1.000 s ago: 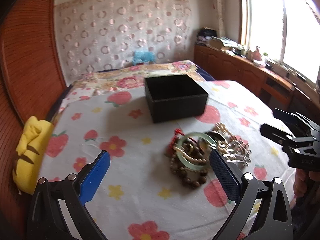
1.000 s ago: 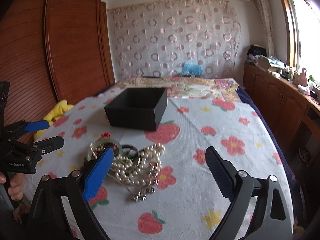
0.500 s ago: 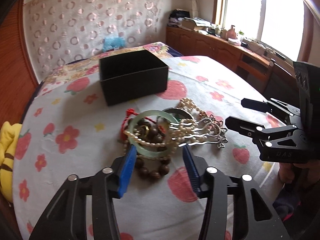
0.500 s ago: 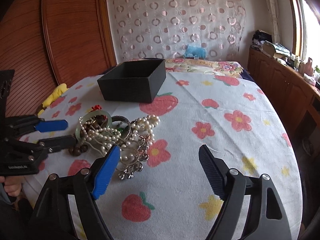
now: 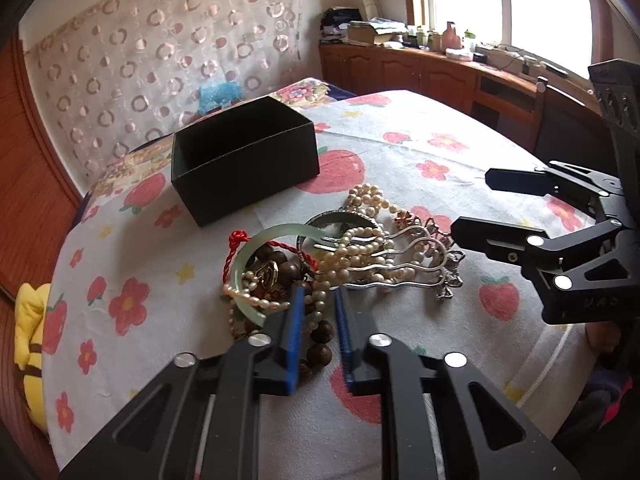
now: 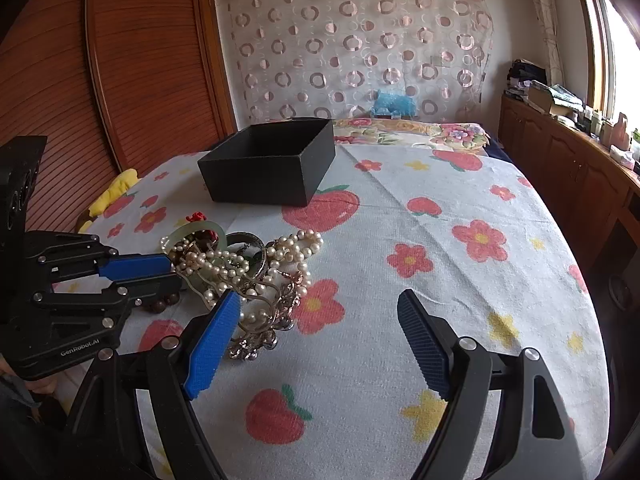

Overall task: Organize jewelry
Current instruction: 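Grasp a pearl necklace with the left tool while the right tool reaches the silver hairpin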

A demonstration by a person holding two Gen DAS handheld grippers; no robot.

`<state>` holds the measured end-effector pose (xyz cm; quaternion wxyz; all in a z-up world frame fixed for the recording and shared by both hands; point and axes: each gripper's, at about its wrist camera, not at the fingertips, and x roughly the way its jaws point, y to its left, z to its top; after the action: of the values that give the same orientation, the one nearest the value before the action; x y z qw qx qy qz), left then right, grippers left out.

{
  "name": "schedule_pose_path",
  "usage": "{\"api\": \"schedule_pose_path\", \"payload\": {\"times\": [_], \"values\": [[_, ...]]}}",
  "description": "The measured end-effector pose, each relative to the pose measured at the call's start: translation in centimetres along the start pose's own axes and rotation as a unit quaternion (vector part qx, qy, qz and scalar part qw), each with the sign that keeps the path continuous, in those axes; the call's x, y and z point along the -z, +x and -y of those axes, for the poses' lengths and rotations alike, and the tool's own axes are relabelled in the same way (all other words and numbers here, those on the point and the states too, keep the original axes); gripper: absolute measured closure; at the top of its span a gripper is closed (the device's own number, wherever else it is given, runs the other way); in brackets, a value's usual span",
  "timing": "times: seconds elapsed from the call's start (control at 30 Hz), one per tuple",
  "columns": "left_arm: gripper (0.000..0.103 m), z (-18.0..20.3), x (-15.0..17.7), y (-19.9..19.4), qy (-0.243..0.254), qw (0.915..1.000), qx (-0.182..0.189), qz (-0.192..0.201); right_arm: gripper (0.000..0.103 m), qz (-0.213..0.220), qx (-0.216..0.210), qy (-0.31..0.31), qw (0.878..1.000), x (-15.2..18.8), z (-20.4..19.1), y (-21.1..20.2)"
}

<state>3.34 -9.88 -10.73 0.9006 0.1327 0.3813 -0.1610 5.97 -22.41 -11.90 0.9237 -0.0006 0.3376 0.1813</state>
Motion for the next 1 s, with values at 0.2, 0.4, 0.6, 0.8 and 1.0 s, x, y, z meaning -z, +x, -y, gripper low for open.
{"api": "schedule_pose_path", "payload": {"times": [0.2, 0.4, 0.6, 0.8, 1.0], "values": [[0.099, -1.5, -0.3, -1.1, -0.026, 0.9995, 0.008, 0.018, 0.020, -0.005, -0.001, -0.007, 1.000, 0.0, -0.4, 0.3], [0.099, -3.9, -1.6, -3.6, -0.059, 0.9964, 0.000, 0.061, 0.020, -0.011, -0.002, -0.020, 1.000, 0.0, -0.8, 0.5], [0.099, -6.3, -2.5, -6.4, -0.084, 0.9910, -0.015, 0.103, 0.020, -0.030, -0.019, -0.044, 0.998, -0.3, -1.9, 1.1], [0.099, -7.9, -2.6, -9.0, -0.106, 0.9851, -0.026, 0.132, 0.020, -0.049, -0.035, -0.073, 0.995, -0.7, -3.5, 2.0], [0.099, -9.0, -2.9, -11.5, -0.116, 0.9796, -0.033, 0.161, 0.020, -0.069, -0.036, -0.099, 0.992, -1.1, -4.7, 3.3]]}}
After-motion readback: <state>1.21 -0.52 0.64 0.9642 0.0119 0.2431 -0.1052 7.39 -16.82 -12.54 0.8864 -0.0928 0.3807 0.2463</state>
